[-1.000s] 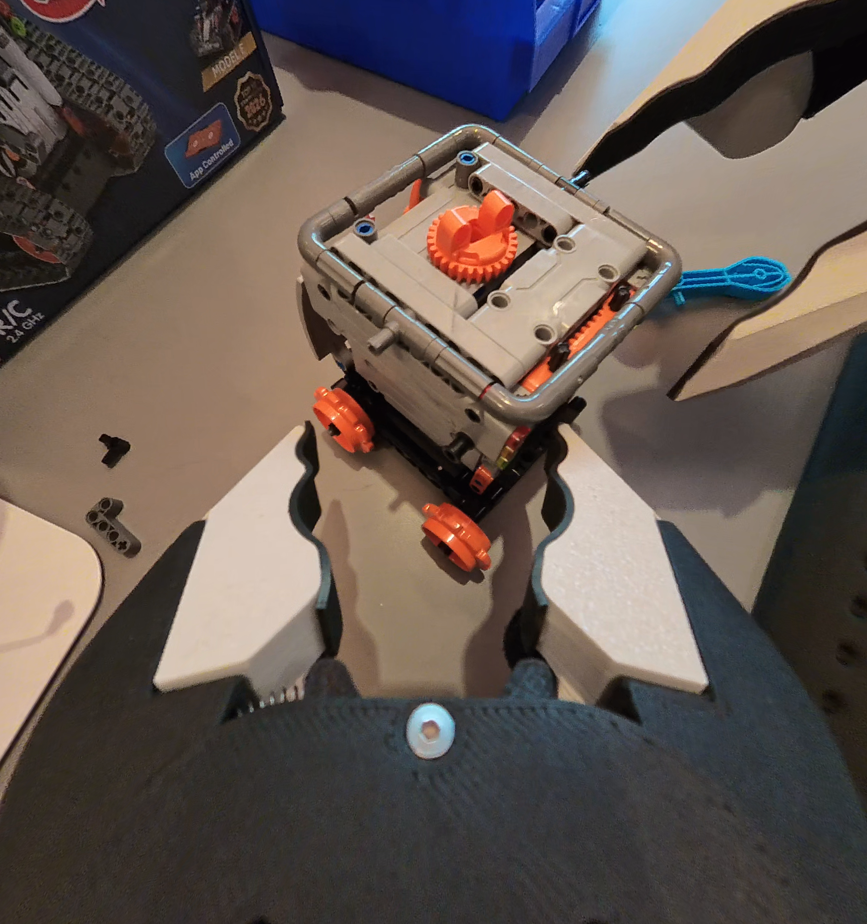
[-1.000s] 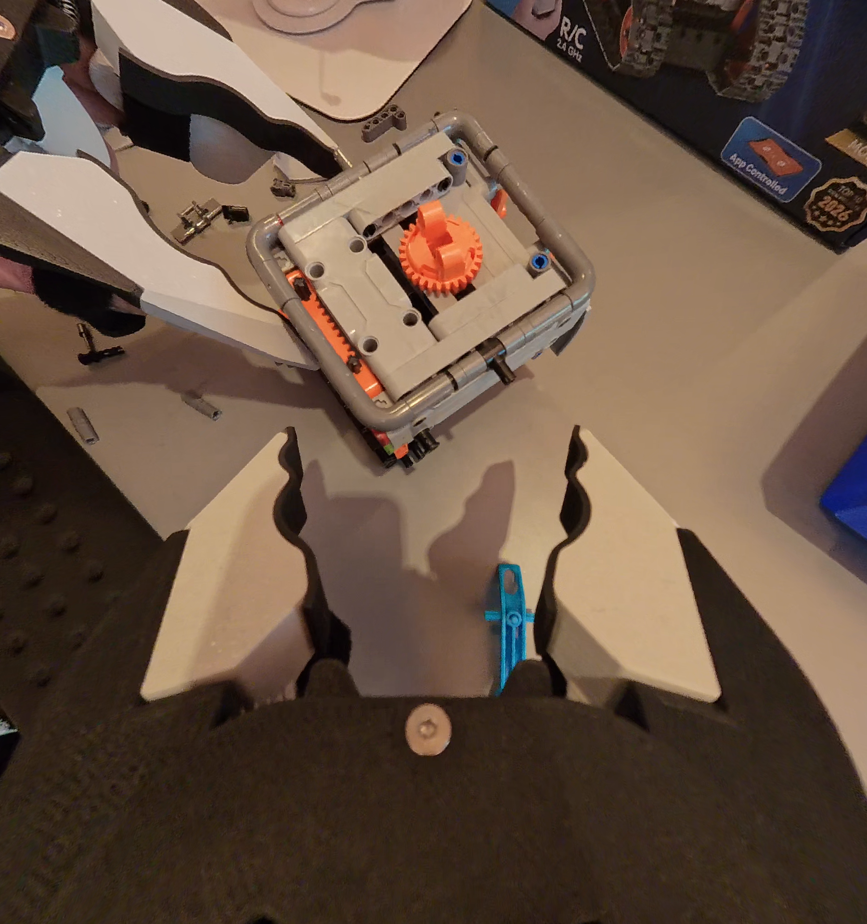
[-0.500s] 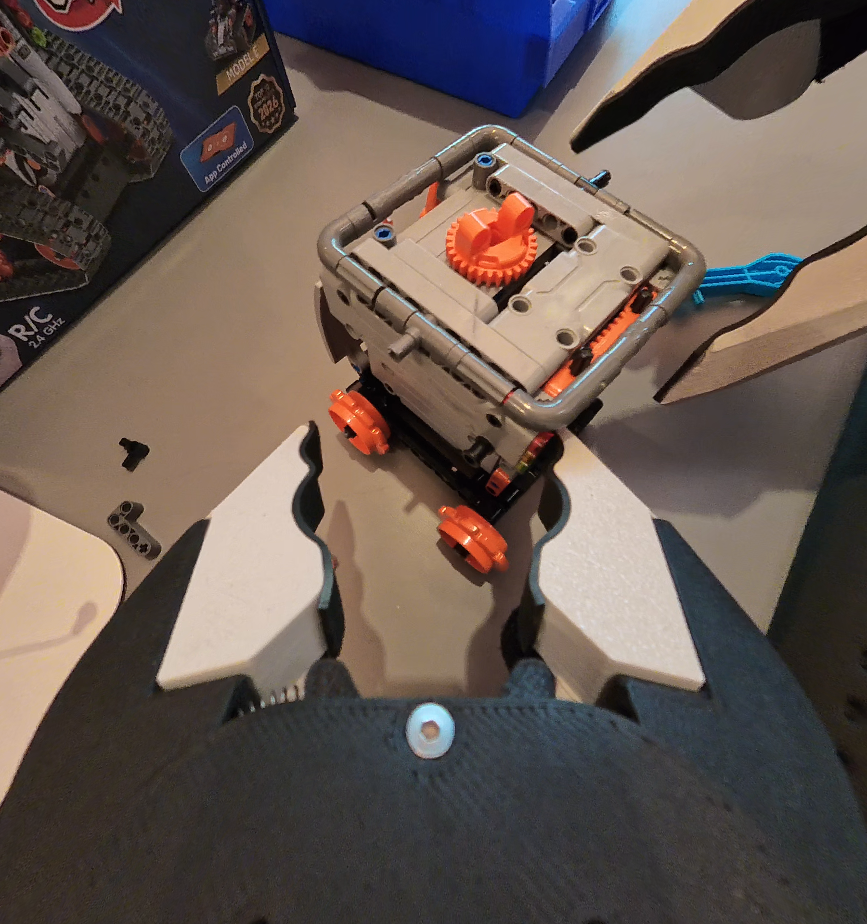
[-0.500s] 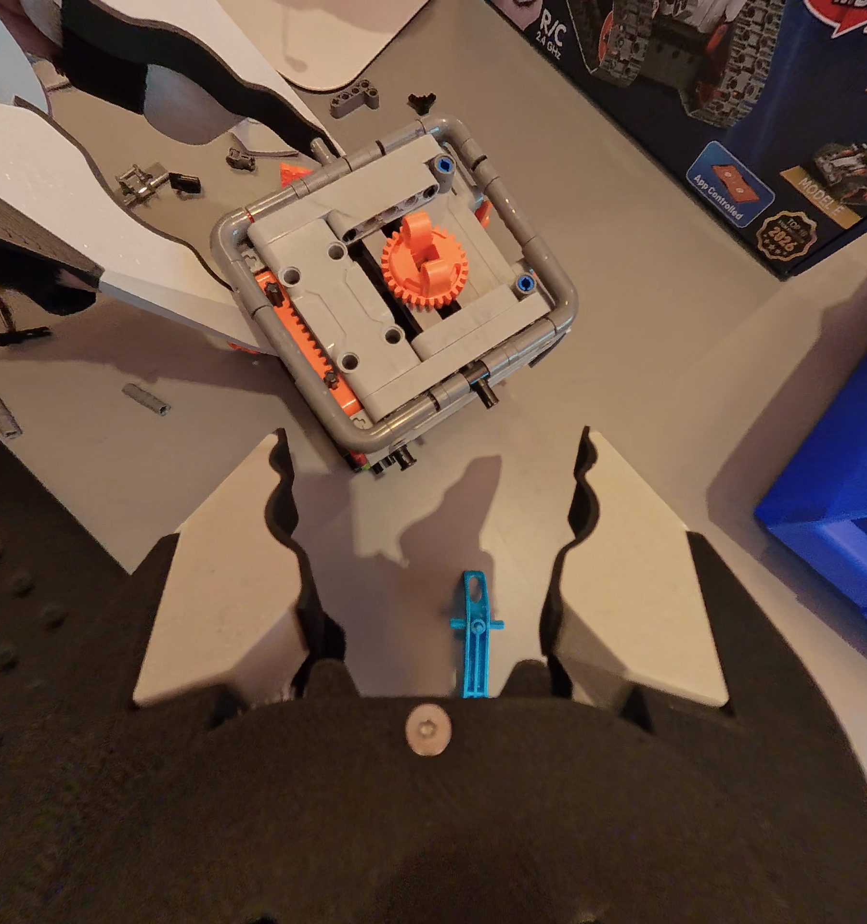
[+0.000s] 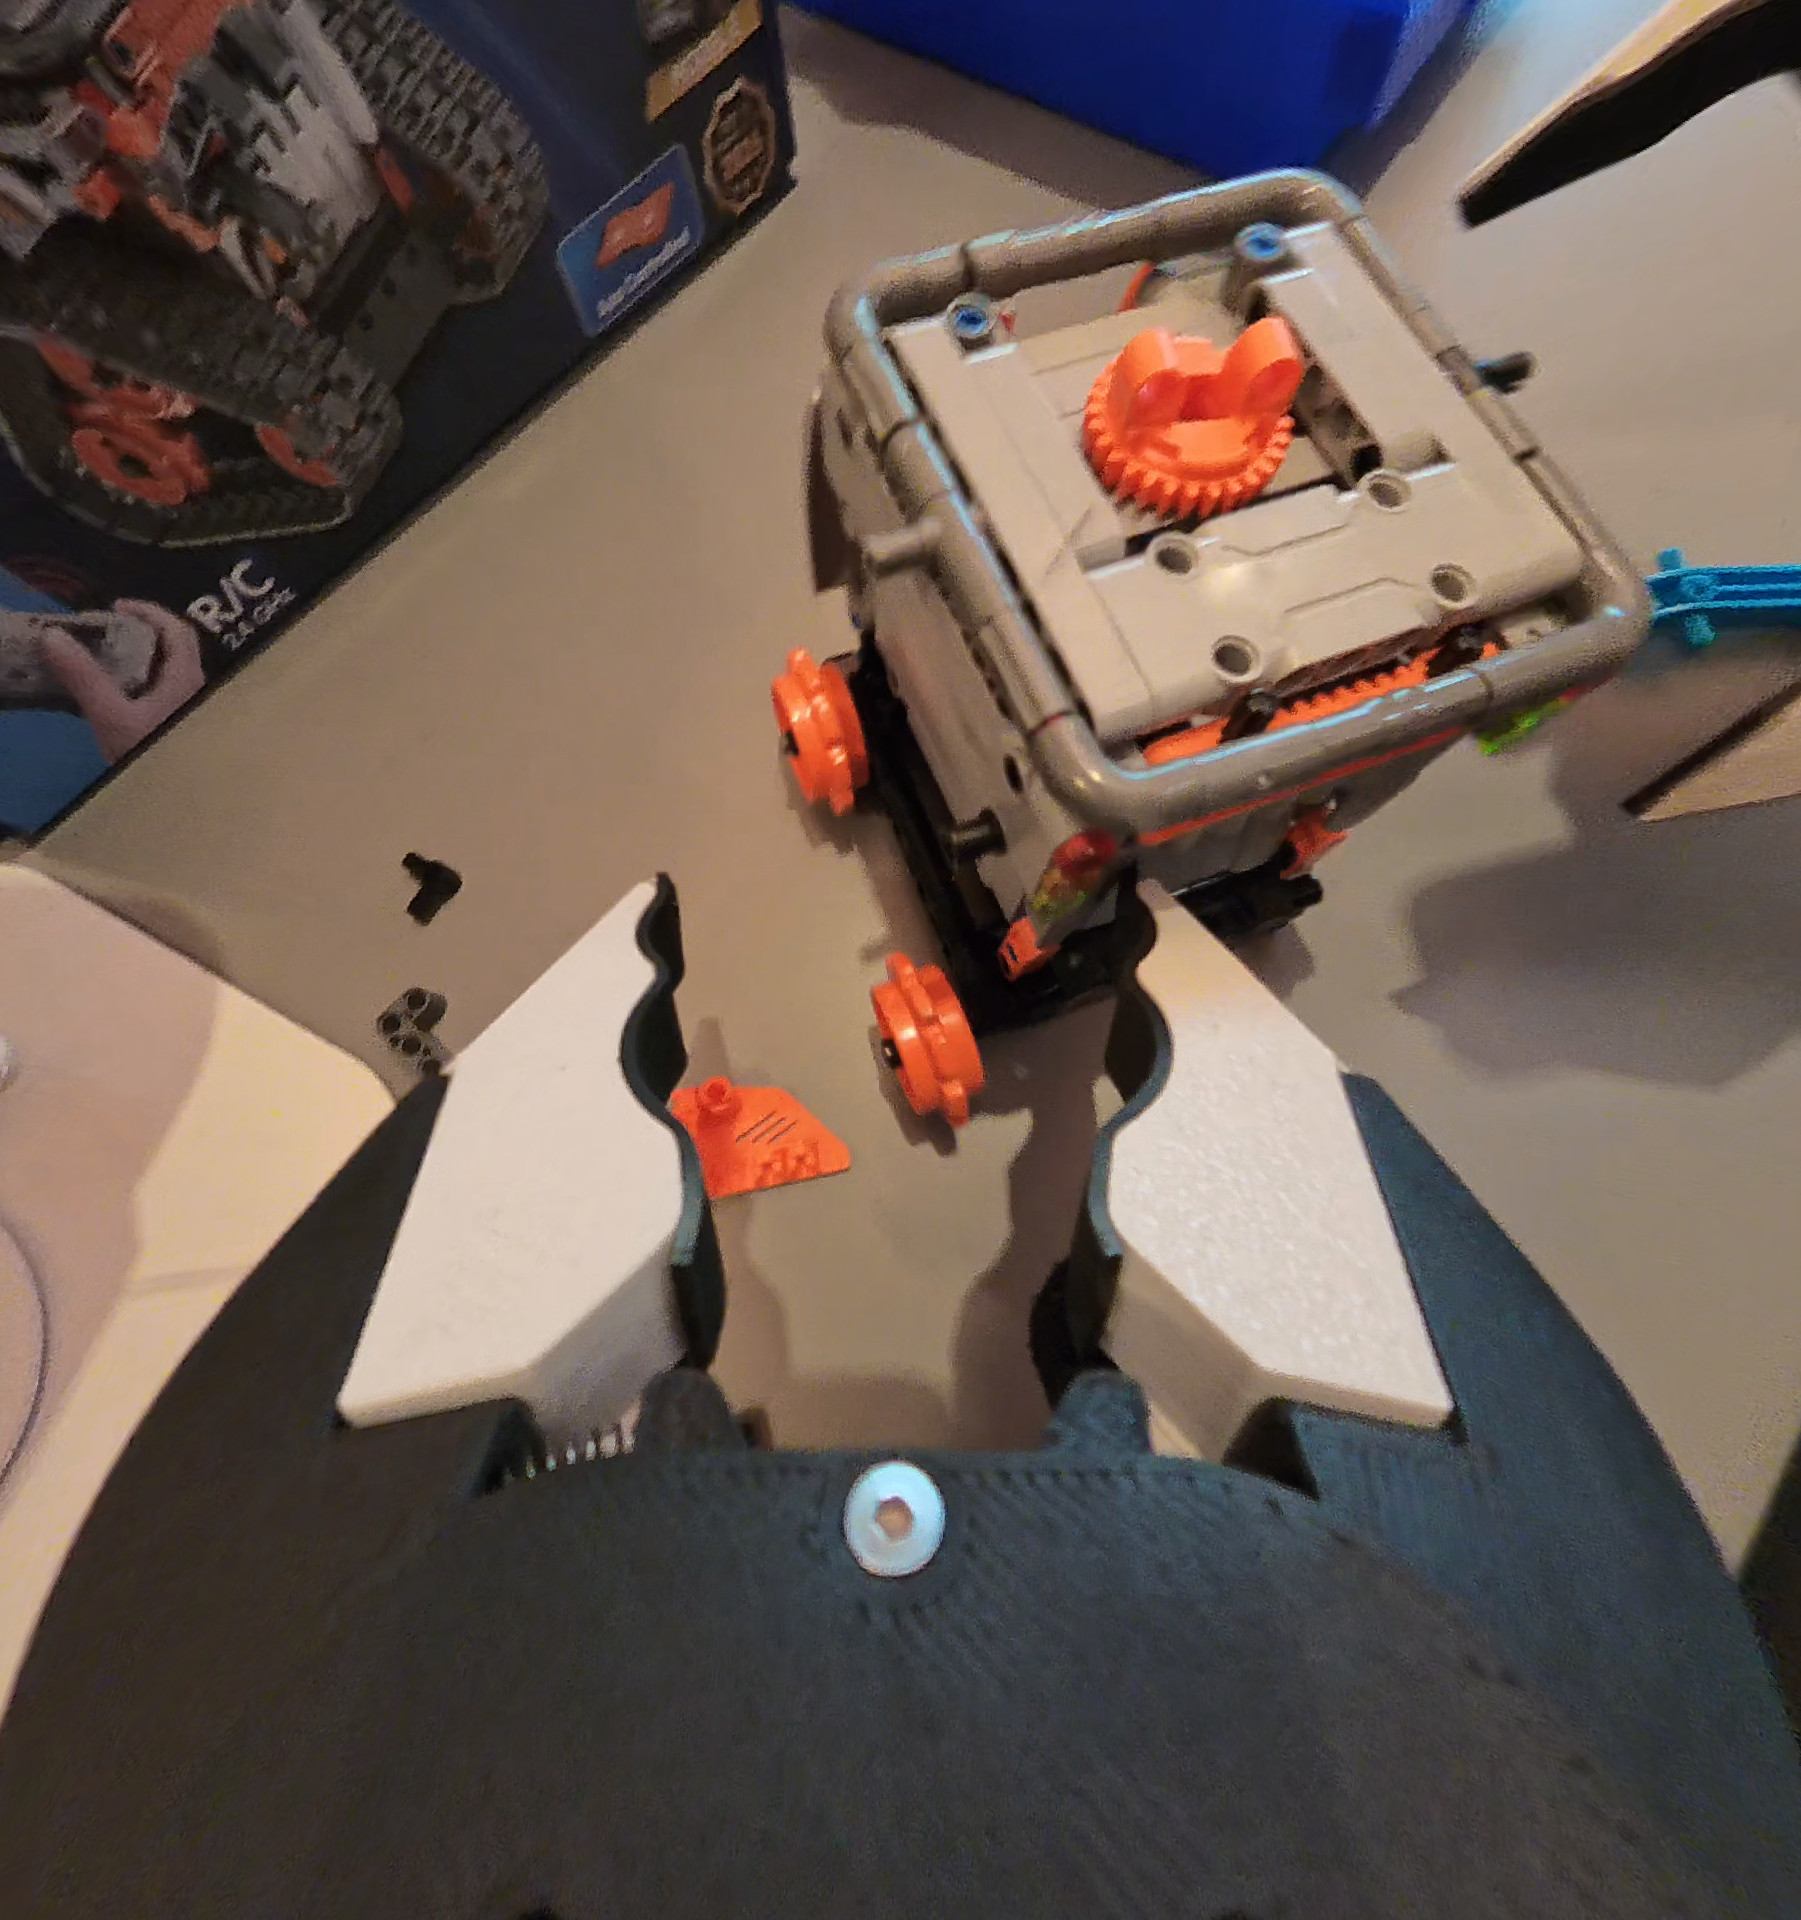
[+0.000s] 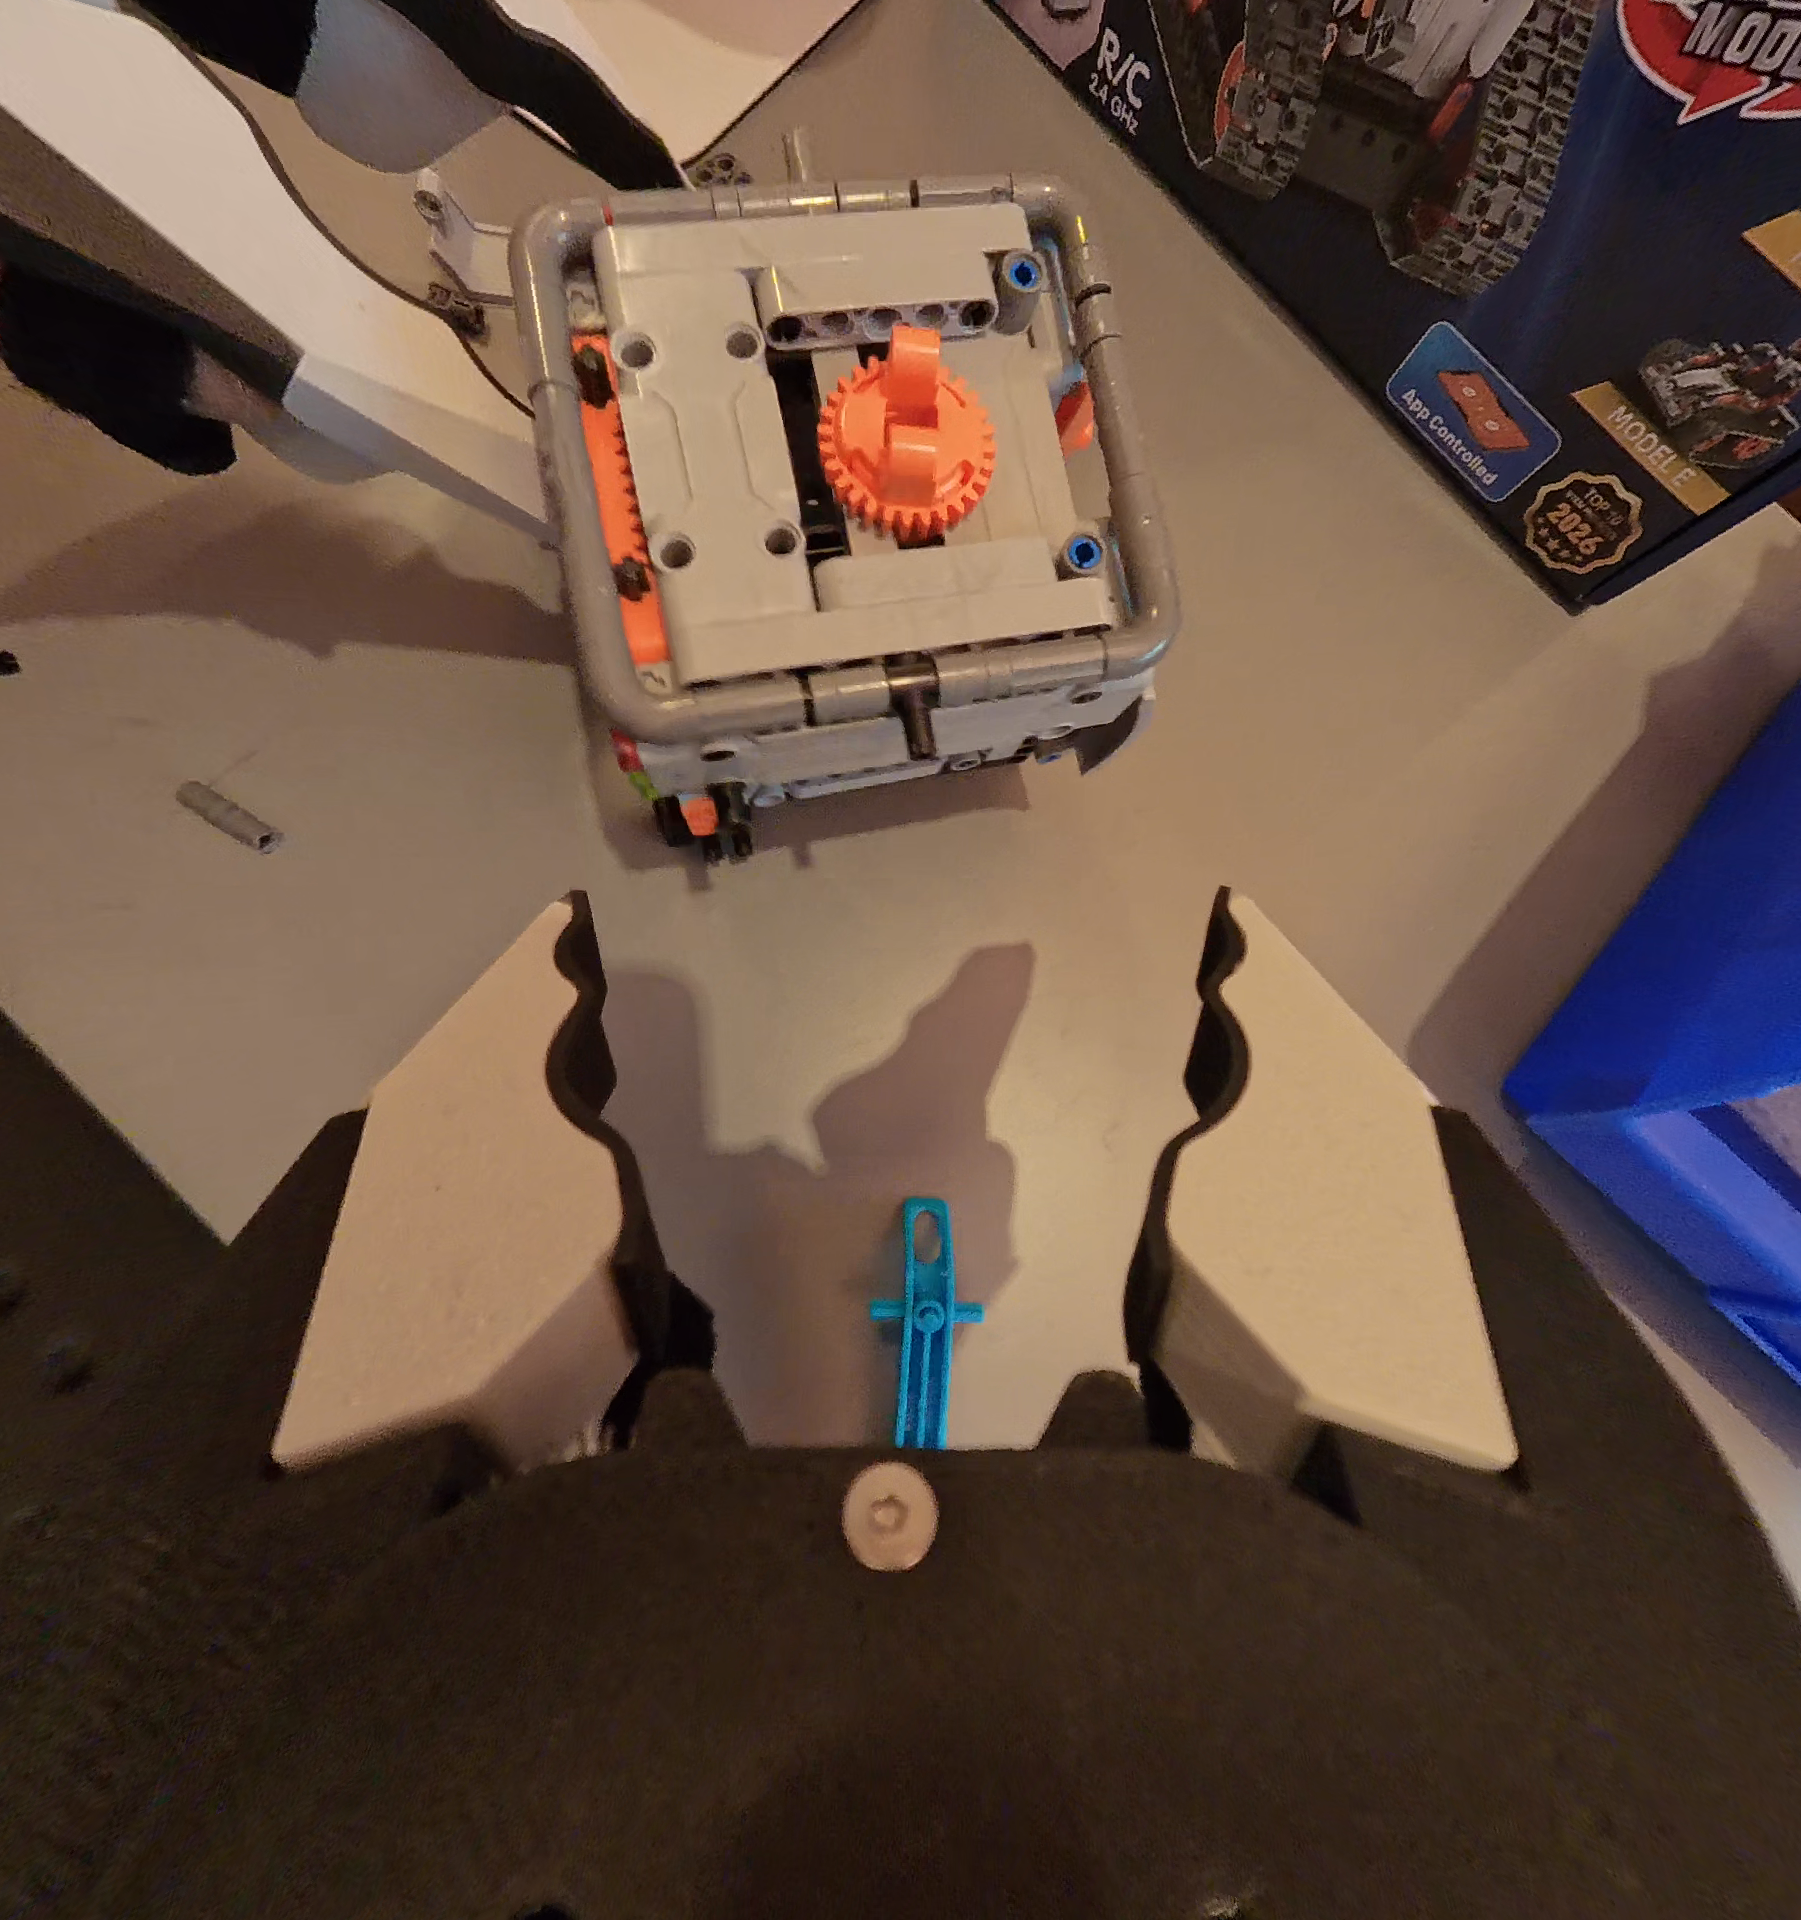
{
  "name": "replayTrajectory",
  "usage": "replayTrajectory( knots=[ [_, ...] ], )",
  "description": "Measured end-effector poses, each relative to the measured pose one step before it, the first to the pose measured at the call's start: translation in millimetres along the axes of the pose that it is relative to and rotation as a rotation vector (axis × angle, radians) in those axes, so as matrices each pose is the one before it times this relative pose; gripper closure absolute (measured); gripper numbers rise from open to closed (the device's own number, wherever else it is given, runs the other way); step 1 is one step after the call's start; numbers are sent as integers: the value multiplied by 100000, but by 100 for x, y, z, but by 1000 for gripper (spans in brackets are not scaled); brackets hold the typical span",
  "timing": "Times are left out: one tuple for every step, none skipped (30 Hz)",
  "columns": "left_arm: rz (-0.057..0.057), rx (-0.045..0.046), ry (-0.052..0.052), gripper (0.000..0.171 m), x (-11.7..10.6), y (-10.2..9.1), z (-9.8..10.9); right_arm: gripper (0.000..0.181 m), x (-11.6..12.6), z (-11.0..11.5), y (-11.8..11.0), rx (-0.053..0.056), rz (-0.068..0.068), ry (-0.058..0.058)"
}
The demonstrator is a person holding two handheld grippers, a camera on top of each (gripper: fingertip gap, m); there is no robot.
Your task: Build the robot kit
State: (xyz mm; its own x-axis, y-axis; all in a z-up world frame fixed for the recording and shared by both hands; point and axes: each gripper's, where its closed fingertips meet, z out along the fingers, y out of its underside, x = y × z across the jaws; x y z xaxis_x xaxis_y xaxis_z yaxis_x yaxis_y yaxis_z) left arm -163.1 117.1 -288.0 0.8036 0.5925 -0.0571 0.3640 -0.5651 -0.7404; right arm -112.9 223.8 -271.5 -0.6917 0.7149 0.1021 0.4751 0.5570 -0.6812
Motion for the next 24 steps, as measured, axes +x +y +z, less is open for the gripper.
replayTrajectory(
  knots=[
    [-1527,-1274,-826,92,-311,325,56,68,167,63,18,-146,-523,109],
    [-1239,-181,51,92,-46,138,-51,67,176,74,-16,-17,-679,91],
    [-855,947,335,93,112,-38,-184,67,217,75,-43,69,-532,91],
    [-775,714,828,94,275,-16,-212,66,275,82,-49,-55,-468,226],
    [-1370,518,971,94,344,17,-190,66,243,109,-48,-28,-562,-27],
    [-2060,1247,1963,95,545,-69,-208,65,247,117,-69,-30,-602,-85],
    [-2296,1529,2173,96,612,-93,-209,65,279,127,-102,41,-687,239],
    [-1609,1126,1853,97,625,-54,-139,64,221,151,-122,162,-644,-44],
    [-894,525,1170,96,553,-6,-39,64,163,201,-85,-22,-399,-446],
    [292,-123,87,96,394,35,29,63,242,212,-35,-398,-445,312],
    [1357,-61,-866,95,221,-38,34,63,269,153,-39,-475,-1088,1054],
    [1670,347,-934,95,164,-125,-59,63,92,111,-66,-412,-1263,429],
    [1209,216,-136,96,215,-136,-97,63,-34,52,-97,-202,-727,-11],
    [523,-23,-267,94,149,-99,-98,61,148,-26,-92,-61,-700,1514],
    [427,-237,-172,91,147,-49,-110,62,164,-86,24,-545,-1520,2069],
    [900,-1398,-380,87,126,134,-75,61,-20,-98,162,-994,-1526,847],
    [1358,-2291,-1374,83,-10,349,-37,54,-67,-74,236,-664,-35,76],
    [995,-1624,-1319,77,18,365,-17,49,-79,-89,359,-514,1888,-700],
    [-243,-759,958,76,393,283,-1,47,-154,-86,505,-587,2717,-1411],
    [-1167,-678,2183,73,596,298,63,45,-293,-11,629,-685,3185,-2305],
    [-811,-1415,1209,66,449,451,175,41,-275,151,690,-863,3865,-2140],
    [845,-2505,-1059,58,47,677,284,41,-153,272,668,-707,2928,-1094],
    [1166,-3754,-1339,49,-72,944,282,40,-147,381,811,-1538,1255,-1019],
    [216,-3634,-588,40,-82,1033,322,36,-51,456,913,-2609,652,-606]
  ],
)
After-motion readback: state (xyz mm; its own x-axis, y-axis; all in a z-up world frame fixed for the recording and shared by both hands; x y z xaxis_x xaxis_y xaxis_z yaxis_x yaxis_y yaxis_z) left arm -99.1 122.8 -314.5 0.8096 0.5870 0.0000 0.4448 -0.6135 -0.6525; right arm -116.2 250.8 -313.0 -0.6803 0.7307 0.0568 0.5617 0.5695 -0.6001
